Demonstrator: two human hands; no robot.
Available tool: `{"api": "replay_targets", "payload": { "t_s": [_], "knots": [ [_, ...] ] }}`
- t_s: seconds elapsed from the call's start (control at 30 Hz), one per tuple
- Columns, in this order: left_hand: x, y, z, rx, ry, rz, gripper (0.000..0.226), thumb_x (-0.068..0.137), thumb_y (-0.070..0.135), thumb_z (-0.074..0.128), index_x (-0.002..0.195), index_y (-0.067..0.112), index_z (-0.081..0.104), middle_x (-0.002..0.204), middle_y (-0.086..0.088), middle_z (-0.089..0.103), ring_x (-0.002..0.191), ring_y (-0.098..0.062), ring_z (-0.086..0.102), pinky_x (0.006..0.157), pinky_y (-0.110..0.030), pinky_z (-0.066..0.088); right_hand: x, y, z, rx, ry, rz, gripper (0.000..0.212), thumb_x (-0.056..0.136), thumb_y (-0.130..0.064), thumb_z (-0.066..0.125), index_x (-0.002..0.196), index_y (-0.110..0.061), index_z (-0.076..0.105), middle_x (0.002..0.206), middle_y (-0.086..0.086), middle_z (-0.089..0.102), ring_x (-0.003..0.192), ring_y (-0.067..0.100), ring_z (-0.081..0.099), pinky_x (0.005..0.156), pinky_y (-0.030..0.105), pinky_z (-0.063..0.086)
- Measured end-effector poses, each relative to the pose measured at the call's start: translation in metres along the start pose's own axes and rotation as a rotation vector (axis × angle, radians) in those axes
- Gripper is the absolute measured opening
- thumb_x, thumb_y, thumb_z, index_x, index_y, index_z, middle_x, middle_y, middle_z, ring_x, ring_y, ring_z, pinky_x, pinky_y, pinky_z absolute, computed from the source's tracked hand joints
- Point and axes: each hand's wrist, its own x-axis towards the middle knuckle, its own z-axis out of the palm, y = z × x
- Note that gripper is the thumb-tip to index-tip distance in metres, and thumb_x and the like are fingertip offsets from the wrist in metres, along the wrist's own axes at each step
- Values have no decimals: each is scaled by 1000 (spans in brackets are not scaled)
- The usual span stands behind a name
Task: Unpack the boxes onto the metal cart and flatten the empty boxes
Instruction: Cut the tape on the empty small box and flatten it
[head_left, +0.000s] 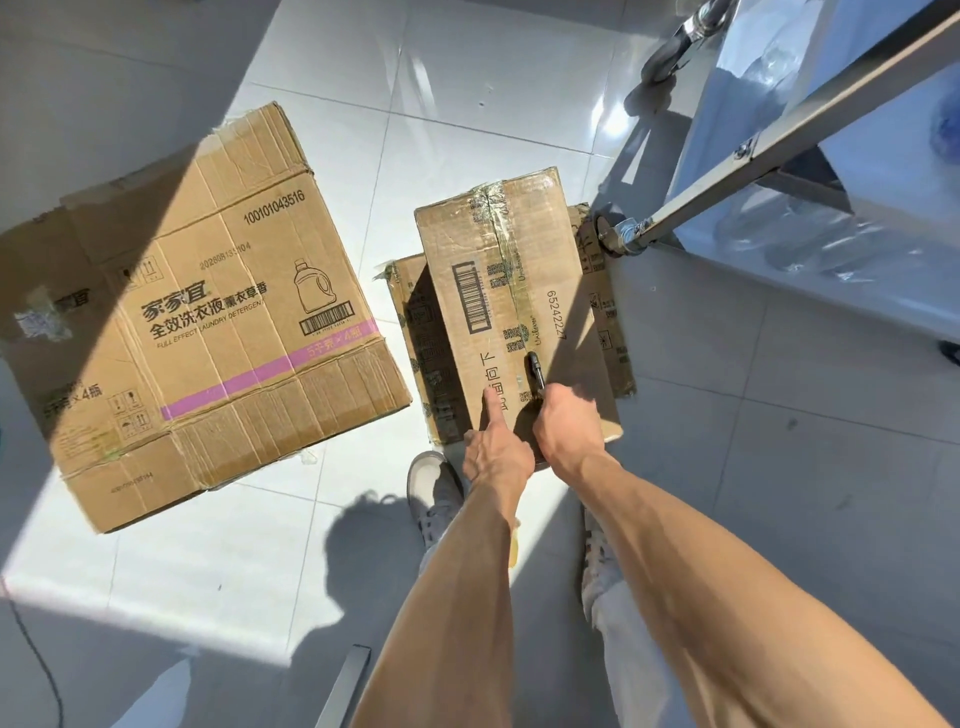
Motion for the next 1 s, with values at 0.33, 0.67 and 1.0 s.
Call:
{"api": "replay_targets", "payload": {
  "t_s": [0.33, 0.67, 1.0],
  "knots": [
    [4, -7, 24, -30, 62, -5, 95, 91, 23, 54, 148, 47, -18, 125, -21, 50, 99, -29, 54, 77, -34, 38, -41, 42, 28, -145, -80, -64, 22, 87, -1, 46, 95, -1, 66, 94, 20, 65, 92, 38, 63, 75, 38, 51],
    [-2, -7, 30, -61, 83, 7, 98, 87, 21, 55, 150, 43, -18, 120, -20, 57, 99, -28, 51, 88, -35, 42, -38, 50, 16, -69, -202, 47, 20, 89, -10, 54, 104, -5, 65, 106, 15, 65, 99, 34, 65, 78, 36, 53],
    [-1, 25, 45, 48, 178, -106, 113, 88, 50, 63, 148, 25, -28, 147, -47, 5, 121, -51, 49, 98, -48, 46, -89, 102, 36, 209, 144, 285, 2, 88, -10, 56, 89, -12, 55, 86, 11, 68, 80, 30, 65, 64, 29, 43]
  ]
}}
